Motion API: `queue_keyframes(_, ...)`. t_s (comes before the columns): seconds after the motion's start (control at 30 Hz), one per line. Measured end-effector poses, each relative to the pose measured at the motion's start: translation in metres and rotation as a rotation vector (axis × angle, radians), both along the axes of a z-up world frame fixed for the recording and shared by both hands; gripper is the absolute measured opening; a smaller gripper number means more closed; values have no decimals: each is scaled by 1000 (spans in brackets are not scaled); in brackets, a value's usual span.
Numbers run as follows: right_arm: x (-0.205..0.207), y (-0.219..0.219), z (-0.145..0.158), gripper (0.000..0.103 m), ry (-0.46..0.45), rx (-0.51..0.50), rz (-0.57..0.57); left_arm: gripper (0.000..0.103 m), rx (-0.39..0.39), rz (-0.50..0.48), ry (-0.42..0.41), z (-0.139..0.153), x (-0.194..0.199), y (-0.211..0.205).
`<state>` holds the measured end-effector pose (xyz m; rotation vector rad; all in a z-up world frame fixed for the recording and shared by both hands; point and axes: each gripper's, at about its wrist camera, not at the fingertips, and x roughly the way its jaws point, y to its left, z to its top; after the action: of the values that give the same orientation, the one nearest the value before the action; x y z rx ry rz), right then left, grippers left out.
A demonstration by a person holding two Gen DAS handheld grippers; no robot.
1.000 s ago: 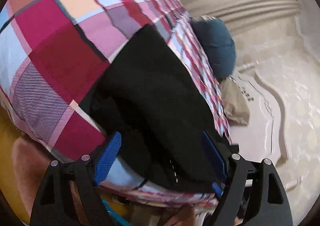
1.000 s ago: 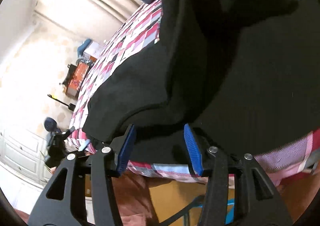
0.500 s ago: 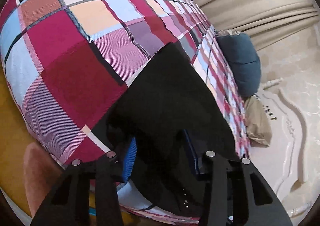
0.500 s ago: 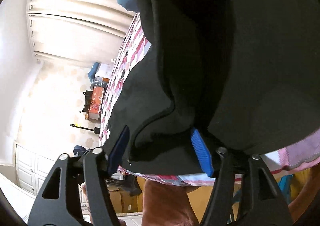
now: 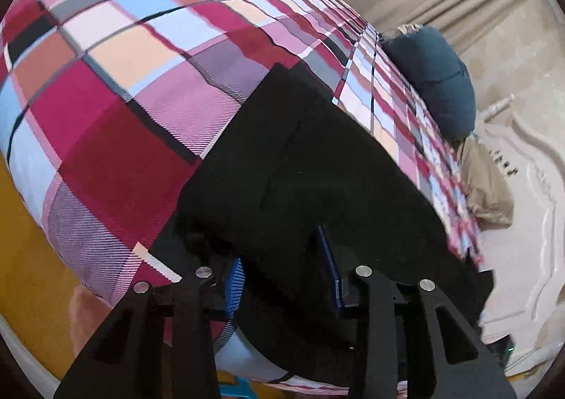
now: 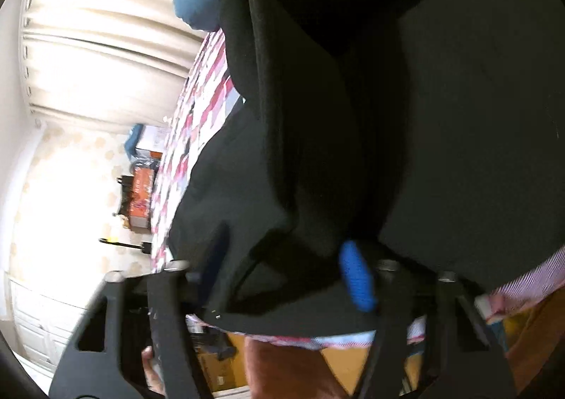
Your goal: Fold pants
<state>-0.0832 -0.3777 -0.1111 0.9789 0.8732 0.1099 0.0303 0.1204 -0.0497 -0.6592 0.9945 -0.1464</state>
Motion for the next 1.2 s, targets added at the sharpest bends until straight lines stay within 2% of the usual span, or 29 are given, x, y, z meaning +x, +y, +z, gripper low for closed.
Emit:
queue_keyframes(0.07,-4,-6,3,26,-23,23,-3,25,-52,20,-5,3,-5,9)
queue_keyframes(0.1,-8,-8,6,20,-37,23,-2,24,-76,35,-15,6,-8,14)
queue_keyframes(0.13,-11,-9,9,19,-52,22,0,22,-92,48,-19,7,-13,20)
queue_keyframes(0.27,-34,-10,12,11,-67,8,13,21,-85,74,-23,11,-29,32)
queue_keyframes(0.37,-49,-11,2,4,-38,-26,14,21,-65,69,-8,6,-35,37)
queue_keyframes(0.43,-50,-15,-3,3,-23,-19,2,21,-96,64,10,1,-38,37)
queue_keyframes(0.47,-47,-16,-4,5,-26,13,3,21,-107,54,9,1,-40,35)
queue_keyframes(0.5,-48,-17,-7,12,-30,65,-11,21,-110,40,3,3,-40,31)
queue_keyframes(0.53,-48,-17,-7,32,-37,87,-21,23,-106,23,-6,5,-39,26)
queue_keyframes(0.6,-46,-13,-5,52,-43,87,-21,29,-109,-9,-15,8,-36,15)
queue_keyframes(0.67,-40,-5,-2,55,-49,79,-15,47,-128,-9,-3,5,-31,9)
queue_keyframes(0.83,-21,15,-14,56,-23,140,11,49,-175,47,26,-3,-21,6)
queue_keyframes(0.87,-17,19,-17,54,-15,128,16,49,-173,61,27,-3,-16,6)
queue_keyframes(0.9,-14,16,-16,35,-12,119,17,46,-169,66,31,-3,-14,4)
queue_keyframes(0.93,-9,18,-20,16,-8,110,27,31,-162,74,44,-4,-12,4)
queue_keyframes(0.97,-15,7,-19,14,-4,109,39,24,-146,83,66,-6,-8,4)
queue_keyframes(1.07,-15,3,-19,9,-12,110,37,15,-150,99,58,-2,-12,6)
queue_keyframes(1.2,-25,5,5,8,-70,75,68,10,-150,104,23,12,-27,10)
